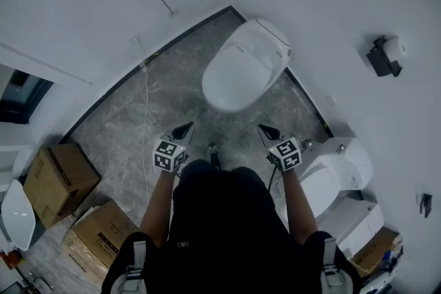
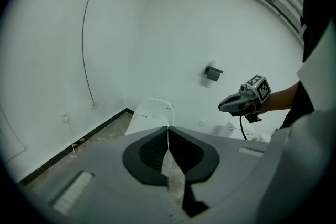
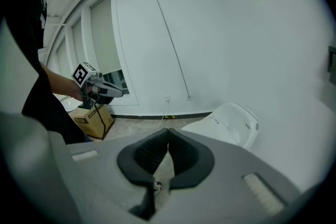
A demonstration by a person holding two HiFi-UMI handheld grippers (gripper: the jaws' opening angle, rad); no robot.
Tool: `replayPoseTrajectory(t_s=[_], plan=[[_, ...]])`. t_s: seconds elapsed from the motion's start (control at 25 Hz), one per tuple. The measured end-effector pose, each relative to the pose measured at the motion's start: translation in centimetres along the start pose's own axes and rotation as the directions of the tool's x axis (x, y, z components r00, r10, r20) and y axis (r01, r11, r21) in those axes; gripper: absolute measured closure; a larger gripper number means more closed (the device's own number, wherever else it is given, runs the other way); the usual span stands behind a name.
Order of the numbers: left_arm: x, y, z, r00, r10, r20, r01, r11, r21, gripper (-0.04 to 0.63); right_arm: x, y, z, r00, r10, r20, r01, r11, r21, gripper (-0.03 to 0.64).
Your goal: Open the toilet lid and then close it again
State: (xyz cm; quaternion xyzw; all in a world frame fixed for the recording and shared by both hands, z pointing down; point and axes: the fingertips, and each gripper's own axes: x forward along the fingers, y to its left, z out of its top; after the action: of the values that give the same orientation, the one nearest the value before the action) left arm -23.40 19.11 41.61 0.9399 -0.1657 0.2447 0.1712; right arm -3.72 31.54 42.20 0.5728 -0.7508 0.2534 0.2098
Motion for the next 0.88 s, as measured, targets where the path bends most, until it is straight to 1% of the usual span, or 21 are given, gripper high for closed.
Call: replayPoseTrajectory(t_s=[0.2, 0.44, 0.6, 0.72, 0.88], plan=[[1.2, 1.7, 0.6, 0.999, -0.037, -0.024, 0.037, 0.999, 0.011, 0.583, 1.2, 0.0, 0.5, 1.0, -0.03, -0.002, 0.03, 0.999, 0.026, 0.613], [2.9, 2.3, 1.0, 0.996, -0.072, -0.045, 0.074, 0.997, 0.028, 0.583, 1.8, -0.7, -0.1, 0.999, -0.046, -0.018, 0.047, 0.998, 0.04, 0.613], [3.6, 2.4, 1.5, 0.996, -0.077, -0.049, 0.078, 0.997, 0.022, 0.583, 2.1, -1.5, -0.1, 0.998, -0.044, -0.034, 0.045, 0.998, 0.048, 0.613], [4.3, 2.6, 1.4, 0.996, -0.075, -0.056, 0.076, 0.997, 0.012, 0.583, 2.7, -2.3, 0.3, 0.999, -0.038, -0.039, 0.04, 0.999, 0.035, 0.613], [5.7, 2.4, 1.6, 0.996, -0.055, -0.065, 0.055, 0.998, -0.004, 0.583, 3.1, -4.4, 0.6, 0.999, -0.014, -0.039, 0.015, 1.0, 0.024, 0.612]])
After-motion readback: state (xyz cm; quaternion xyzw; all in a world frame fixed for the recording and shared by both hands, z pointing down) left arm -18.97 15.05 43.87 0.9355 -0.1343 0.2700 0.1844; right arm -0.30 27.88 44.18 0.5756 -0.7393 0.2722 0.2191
